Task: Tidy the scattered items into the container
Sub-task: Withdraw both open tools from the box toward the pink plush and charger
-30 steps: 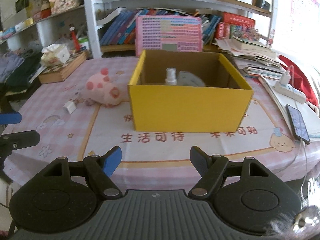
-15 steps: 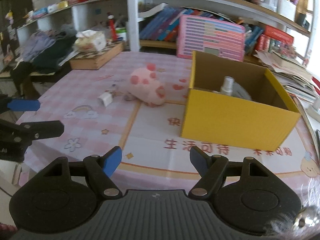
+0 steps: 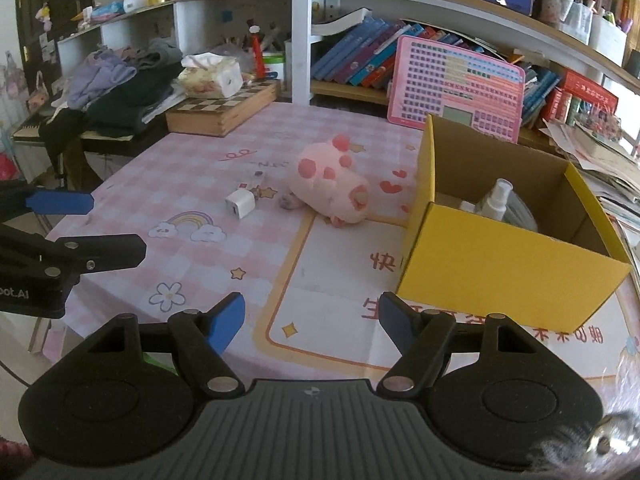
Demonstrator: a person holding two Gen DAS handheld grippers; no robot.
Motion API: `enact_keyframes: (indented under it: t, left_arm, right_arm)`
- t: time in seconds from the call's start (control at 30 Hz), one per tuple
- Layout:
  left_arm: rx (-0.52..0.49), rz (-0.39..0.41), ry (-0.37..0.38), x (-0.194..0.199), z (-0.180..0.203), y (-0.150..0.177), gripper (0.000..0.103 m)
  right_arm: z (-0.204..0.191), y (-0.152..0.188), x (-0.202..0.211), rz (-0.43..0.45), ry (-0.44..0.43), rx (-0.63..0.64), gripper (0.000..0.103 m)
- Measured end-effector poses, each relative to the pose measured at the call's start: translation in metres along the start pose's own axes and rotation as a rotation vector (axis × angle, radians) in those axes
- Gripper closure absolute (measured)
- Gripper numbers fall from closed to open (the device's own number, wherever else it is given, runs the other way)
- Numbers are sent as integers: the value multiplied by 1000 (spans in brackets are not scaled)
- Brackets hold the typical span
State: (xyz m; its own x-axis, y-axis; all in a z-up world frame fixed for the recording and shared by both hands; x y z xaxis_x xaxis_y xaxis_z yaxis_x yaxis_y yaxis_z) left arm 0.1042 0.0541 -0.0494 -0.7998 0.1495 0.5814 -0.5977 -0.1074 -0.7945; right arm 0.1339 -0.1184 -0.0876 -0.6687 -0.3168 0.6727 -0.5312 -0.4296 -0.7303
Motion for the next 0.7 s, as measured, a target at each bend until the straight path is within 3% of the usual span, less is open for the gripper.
enact_keyframes:
  t: [0.7]
  left_arm:
    - [-18,-15,-63,-49,-18,-18,11]
  right_arm:
    - [6,-41,-54,-10,-60,53,33]
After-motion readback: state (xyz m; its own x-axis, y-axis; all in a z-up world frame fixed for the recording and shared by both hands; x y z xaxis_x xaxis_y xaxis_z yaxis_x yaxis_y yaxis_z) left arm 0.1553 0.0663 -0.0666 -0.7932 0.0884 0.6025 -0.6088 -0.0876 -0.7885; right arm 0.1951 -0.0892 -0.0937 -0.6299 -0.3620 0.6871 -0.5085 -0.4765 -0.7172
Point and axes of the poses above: each gripper's, at about its wrist camera, not at the fingertips, and x roughly against the way its jaws point, z to its right, y to its underside, the point moved 7 cm from there along -x, roughly the way its jaws point, and after that the axes turned 8 degrees about x, right-handed, at the moved point
